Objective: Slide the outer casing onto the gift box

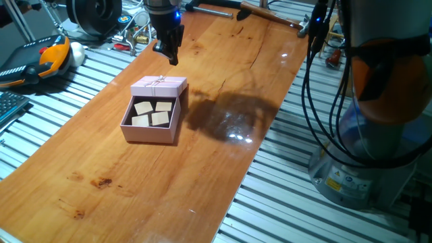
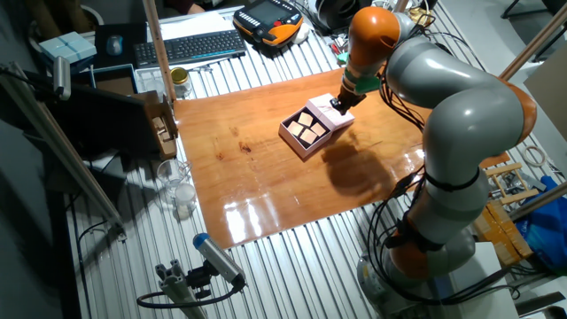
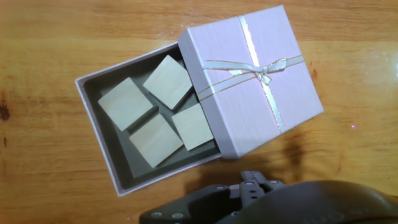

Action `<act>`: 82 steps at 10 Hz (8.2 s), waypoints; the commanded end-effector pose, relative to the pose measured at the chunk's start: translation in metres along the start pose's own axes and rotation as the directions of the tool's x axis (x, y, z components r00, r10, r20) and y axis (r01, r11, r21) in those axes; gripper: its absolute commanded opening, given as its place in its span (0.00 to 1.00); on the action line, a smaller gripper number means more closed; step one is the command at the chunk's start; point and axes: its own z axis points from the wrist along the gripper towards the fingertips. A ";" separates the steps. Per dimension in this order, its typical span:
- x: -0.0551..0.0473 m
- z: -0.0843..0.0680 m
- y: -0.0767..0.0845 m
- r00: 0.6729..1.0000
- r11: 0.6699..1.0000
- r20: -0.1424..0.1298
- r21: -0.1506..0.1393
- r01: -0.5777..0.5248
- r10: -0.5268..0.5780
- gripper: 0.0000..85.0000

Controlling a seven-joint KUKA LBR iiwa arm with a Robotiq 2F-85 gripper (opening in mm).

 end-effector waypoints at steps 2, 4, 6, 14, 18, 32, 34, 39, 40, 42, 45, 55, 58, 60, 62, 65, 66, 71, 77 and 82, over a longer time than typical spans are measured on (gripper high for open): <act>-0.006 0.005 -0.008 1.000 1.000 0.008 -0.004 0.014 -0.014 0.00; -0.011 0.010 -0.016 1.000 1.000 0.014 -0.006 0.017 -0.017 0.00; -0.014 0.014 -0.020 1.000 1.000 0.016 -0.004 0.023 -0.023 0.00; -0.027 0.029 -0.034 0.999 0.999 0.033 -0.016 0.030 -0.030 0.00; -0.029 0.032 -0.037 0.999 1.000 0.037 0.006 0.003 -0.003 0.00; -0.040 0.043 -0.041 0.998 0.997 0.057 -0.071 0.007 -0.003 0.00; -0.040 0.043 -0.041 1.000 0.997 0.028 -0.082 -0.005 0.008 0.00; -0.040 0.043 -0.041 1.000 1.000 0.001 -0.012 0.029 -0.029 0.00; -0.040 0.043 -0.041 0.993 0.993 0.011 0.001 0.118 -0.118 0.00; -0.040 0.043 -0.041 0.975 0.976 0.033 -0.012 0.219 -0.218 0.00; -0.042 0.043 -0.042 0.974 0.974 0.040 -0.039 0.223 -0.221 0.00; -0.077 0.064 -0.078 0.976 0.974 0.041 -0.059 0.218 -0.216 0.00; -0.081 0.071 -0.087 0.976 0.973 0.042 -0.081 0.217 -0.214 0.00; -0.084 0.079 -0.092 0.975 0.972 0.047 -0.083 0.221 -0.218 0.00; -0.087 0.084 -0.097 0.975 0.972 0.052 -0.080 0.220 -0.216 0.00; -0.087 0.092 -0.103 0.983 0.981 0.054 -0.068 0.181 -0.177 0.00; -0.088 0.093 -0.103 0.983 0.982 0.054 -0.064 0.176 -0.173 0.00; -0.092 0.106 -0.108 0.984 0.984 0.060 -0.055 0.172 -0.168 0.00; -0.093 0.109 -0.108 0.988 0.985 0.050 -0.084 0.152 -0.148 0.00; -0.093 0.109 -0.108 0.992 0.991 0.012 -0.053 0.125 -0.124 0.00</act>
